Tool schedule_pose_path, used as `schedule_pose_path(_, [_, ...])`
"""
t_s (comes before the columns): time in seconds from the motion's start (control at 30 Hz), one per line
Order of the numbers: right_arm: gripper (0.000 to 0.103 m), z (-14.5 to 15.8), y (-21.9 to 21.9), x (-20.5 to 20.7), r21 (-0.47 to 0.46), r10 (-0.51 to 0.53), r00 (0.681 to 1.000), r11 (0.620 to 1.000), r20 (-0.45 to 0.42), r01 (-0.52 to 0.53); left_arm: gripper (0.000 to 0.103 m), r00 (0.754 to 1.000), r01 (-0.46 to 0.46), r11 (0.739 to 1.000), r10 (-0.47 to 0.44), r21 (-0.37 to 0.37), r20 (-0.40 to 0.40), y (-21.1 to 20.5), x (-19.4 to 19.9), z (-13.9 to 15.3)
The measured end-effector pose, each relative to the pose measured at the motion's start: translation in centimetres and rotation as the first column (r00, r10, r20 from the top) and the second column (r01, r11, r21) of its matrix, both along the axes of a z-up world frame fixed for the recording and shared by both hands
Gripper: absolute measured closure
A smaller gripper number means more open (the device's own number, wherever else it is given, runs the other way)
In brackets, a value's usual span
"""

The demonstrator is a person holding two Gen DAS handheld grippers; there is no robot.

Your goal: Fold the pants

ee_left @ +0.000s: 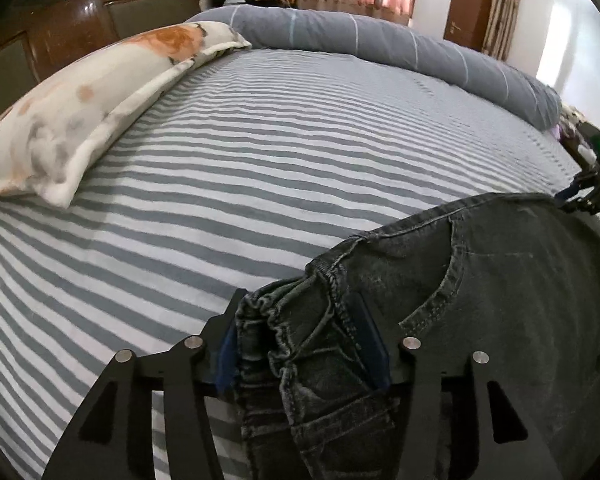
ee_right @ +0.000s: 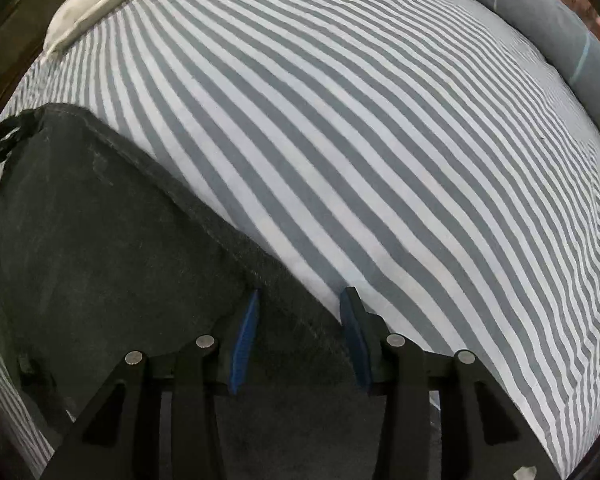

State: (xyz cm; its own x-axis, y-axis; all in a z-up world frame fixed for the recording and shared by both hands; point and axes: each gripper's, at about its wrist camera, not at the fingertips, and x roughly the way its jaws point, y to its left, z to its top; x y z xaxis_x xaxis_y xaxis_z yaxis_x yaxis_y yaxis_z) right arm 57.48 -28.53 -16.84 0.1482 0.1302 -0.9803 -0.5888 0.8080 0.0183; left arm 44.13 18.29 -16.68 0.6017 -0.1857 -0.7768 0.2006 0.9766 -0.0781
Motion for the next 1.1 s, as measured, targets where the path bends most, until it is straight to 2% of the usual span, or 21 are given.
schedule_pose_path(0.13, [0.064,-0.4,-0.7,-0.6,0.005,-0.012,1.0,1.0,-0.007,0.012,0.049,1.0,0.005,1.0,-0.005,0.001,-0.009,-0.1,0.6,0.1])
schedule_pose_path(0.2, [0.072,-0.4,-0.1,-1.1,-0.007,-0.001,1.0,1.0,0.006,0.001,0.053,1.0,0.012,1.0,-0.012,0.023,-0.005,-0.3,0.7,0.1])
schedule_pose_path(0.23, [0.082,-0.1,0.6,-2.1,-0.012,0.004,1.0,1.0,0.014,-0.004,0.063,1.0,0.02,0.999,-0.02,0.039,0.003,-0.6,0.6,0.2])
schedule_pose_path(0.27, [0.093,0.0,1.0,-2.4,-0.023,0.006,1.0,1.0,0.021,-0.005,0.067,1.0,0.023,0.999,-0.024,0.046,0.006,-0.8,0.4,0.3])
schedule_pose_path(0.33, [0.098,0.4,2.1,-3.3,-0.087,0.028,0.998,0.996,0.055,-0.024,0.084,0.999,0.041,0.998,-0.04,0.057,-0.007,-1.7,0.4,0.8])
schedule_pose_path(0.43, [0.1,2.2,2.9,-4.7,-0.136,0.02,0.992,0.991,0.128,-0.002,0.086,1.0,0.02,0.995,-0.02,0.094,0.003,-2.2,0.2,1.8])
schedule_pose_path(0.53, [0.1,6.0,2.8,-7.0,-0.135,-0.012,0.974,0.99,0.227,0.044,0.086,0.999,0.021,0.997,-0.023,0.075,0.035,-1.9,-0.7,4.1])
schedule_pose_path(0.73, [0.1,12.5,4.4,-15.3,-0.217,-0.017,0.92,0.97,0.391,0.11,0.086,0.99,0.074,0.995,-0.082,0.065,0.115,-1.2,-4.0,8.7])
schedule_pose_path(0.9, [0.1,14.7,5.2,-23.7,-0.197,-0.065,0.906,0.967,0.419,0.16,0.086,0.977,0.138,0.987,-0.15,0.087,0.148,-0.9,-8.2,10.8])
schedule_pose_path(1.1, [0.101,13.1,5.6,-32.5,-0.163,-0.137,0.913,0.963,0.385,0.213,0.086,0.965,0.192,0.97,-0.214,0.149,0.151,-0.8,-14.3,11.1])
